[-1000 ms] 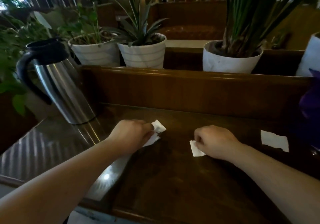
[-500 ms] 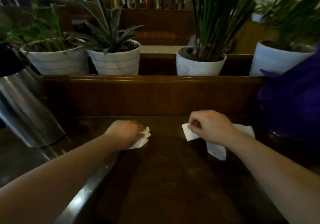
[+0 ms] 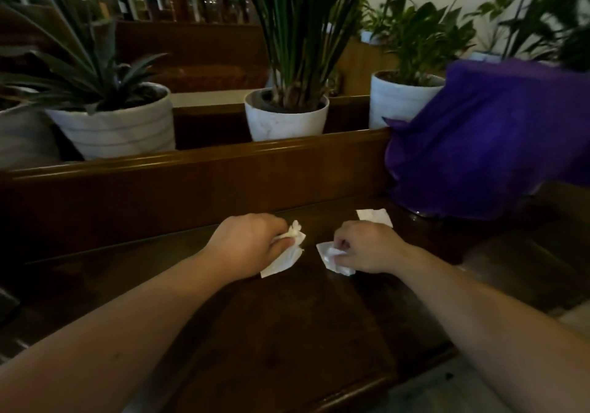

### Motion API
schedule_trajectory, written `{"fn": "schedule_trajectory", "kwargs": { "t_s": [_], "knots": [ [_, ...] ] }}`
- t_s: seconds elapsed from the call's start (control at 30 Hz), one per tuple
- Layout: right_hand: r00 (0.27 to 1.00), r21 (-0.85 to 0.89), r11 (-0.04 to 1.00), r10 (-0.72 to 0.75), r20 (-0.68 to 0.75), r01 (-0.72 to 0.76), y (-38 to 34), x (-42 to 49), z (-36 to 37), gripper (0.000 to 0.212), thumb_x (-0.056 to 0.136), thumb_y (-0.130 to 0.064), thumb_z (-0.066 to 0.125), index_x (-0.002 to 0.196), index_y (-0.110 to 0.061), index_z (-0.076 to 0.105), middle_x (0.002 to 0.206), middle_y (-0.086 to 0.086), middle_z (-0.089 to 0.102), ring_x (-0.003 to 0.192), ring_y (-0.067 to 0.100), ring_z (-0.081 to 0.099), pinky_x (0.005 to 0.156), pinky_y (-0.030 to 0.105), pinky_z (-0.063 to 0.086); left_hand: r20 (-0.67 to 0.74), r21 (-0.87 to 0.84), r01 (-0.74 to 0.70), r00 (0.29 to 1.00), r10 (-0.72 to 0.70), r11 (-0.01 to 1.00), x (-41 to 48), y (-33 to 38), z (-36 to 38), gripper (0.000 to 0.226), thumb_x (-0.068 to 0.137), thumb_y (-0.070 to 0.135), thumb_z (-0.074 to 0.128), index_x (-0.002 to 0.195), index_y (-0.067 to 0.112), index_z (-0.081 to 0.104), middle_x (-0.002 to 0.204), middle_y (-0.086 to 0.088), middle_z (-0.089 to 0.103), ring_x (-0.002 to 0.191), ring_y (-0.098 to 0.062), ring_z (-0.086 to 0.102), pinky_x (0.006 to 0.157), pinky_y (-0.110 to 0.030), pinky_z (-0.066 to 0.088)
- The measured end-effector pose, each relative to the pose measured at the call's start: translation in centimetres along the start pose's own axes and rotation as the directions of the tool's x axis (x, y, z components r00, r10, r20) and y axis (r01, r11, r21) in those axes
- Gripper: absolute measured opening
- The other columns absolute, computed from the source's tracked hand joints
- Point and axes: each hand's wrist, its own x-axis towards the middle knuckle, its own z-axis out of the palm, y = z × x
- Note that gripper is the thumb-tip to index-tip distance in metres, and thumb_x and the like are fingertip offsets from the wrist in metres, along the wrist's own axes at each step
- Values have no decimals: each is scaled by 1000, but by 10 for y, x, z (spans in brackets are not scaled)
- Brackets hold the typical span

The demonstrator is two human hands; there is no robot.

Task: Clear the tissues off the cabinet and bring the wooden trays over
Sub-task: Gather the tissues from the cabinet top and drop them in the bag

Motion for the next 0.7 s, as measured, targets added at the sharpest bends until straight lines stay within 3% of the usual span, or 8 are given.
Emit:
{"fn": "schedule_trajectory", "kwargs": {
  "t_s": [0.27,0.47,0.6,0.7],
  "knots": [
    [996,5,999,-33,-77,34,8,-4,2,8,89,-38,58,85,-31,56,84,-14,53,74,6,52,60,26,40,-3,-36,-25,1000,25,999,1,4,2,23,93,48,43,90,31,58,72,10,56,59,-3,51,52,-27,47],
    [942,73,971,240,-234,-229,61,10,-31,11,91,-39,56,81,-34,55,76,-11,58,68,5,54,52,29,39,-69,-79,30,997,-35,996,1,0,4,25,92,48,43,88,29,60,67,11,54,54,-4,50,48,-21,39],
    [907,36,929,367,-207,-368,88,25,-28,15,92,-37,54,92,-25,61,75,-9,59,66,7,55,51,28,38,-96,-100,75,992,-85,992,8,3,4,25,90,49,43,88,32,60,67,14,53,54,-4,50,48,-18,33],
    [906,25,912,409,-106,-409,90,32,-19,28,89,-47,54,94,-20,62,81,-5,60,73,13,58,62,35,49,-98,-114,77,991,-88,991,11,5,2,28,89,51,40,88,32,60,66,14,53,53,-3,51,48,-18,34]
  ]
}}
